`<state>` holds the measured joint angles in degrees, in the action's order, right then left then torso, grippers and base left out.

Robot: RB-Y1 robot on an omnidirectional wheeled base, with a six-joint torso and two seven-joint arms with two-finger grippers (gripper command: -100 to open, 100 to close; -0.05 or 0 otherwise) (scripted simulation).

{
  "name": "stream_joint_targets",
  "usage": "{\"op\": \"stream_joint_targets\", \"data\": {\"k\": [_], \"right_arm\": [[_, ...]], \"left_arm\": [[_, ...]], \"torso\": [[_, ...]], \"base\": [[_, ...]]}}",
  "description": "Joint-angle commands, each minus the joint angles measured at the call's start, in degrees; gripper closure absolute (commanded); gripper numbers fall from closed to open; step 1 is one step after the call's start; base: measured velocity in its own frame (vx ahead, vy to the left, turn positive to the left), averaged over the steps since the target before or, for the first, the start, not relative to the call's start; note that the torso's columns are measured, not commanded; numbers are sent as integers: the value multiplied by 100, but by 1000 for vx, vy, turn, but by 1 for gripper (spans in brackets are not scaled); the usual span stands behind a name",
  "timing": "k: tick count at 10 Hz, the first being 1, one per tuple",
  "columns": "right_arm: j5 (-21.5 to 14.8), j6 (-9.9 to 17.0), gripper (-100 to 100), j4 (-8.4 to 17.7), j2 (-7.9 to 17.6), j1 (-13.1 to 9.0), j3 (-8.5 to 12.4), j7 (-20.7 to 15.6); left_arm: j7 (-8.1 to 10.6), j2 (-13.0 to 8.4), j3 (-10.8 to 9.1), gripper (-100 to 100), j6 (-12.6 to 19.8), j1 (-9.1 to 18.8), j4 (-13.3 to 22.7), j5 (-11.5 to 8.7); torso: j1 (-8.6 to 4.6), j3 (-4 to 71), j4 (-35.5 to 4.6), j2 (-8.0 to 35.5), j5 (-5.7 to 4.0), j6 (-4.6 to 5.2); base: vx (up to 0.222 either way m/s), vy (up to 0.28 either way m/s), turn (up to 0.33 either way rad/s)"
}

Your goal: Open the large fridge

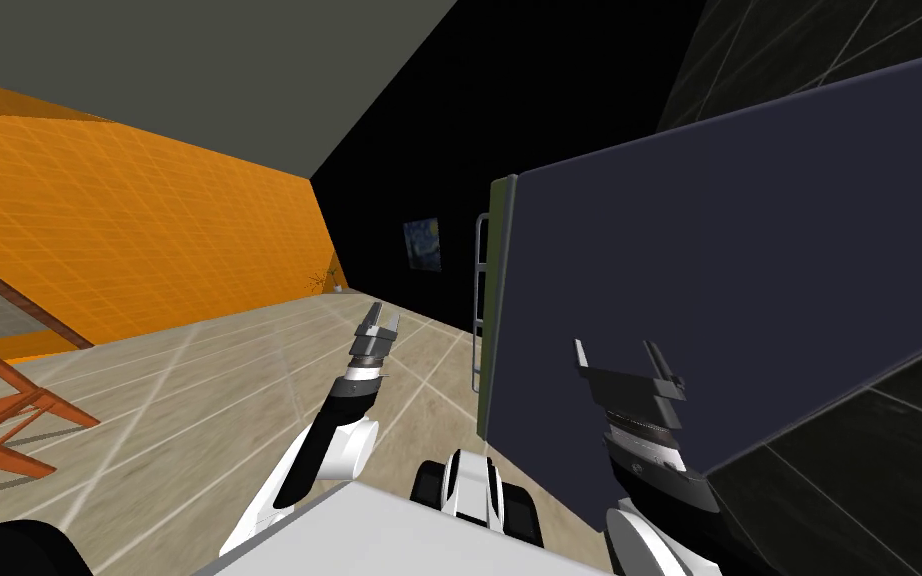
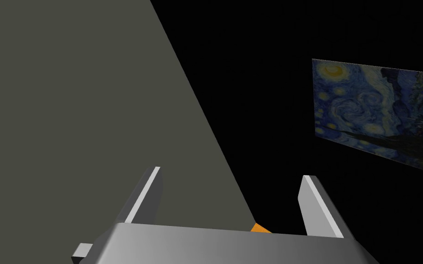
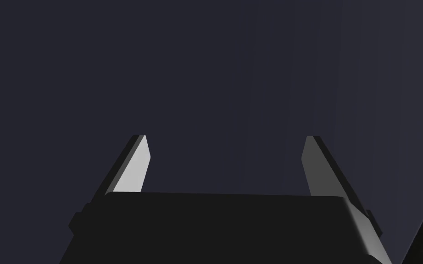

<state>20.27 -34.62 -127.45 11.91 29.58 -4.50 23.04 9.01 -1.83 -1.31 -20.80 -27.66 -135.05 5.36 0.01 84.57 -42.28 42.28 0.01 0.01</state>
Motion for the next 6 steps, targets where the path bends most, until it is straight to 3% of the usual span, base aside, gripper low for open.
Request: {"op": "stream_joint_targets", "data": {"k": [1, 6], "right_arm": [[346, -3, -100, 2, 57, -1, -65, 268], [1116, -13, -100, 14, 166, -9, -231, 897]], "left_arm": [[0, 0, 0, 0, 0, 0, 0, 0], [0, 0, 0, 0, 0, 0, 0, 0]], "torso": [[-3, 0, 0, -1, -2, -1], [7, 1, 1, -3, 1, -2]], "base": [[27, 29, 25], [29, 41, 47]]}}
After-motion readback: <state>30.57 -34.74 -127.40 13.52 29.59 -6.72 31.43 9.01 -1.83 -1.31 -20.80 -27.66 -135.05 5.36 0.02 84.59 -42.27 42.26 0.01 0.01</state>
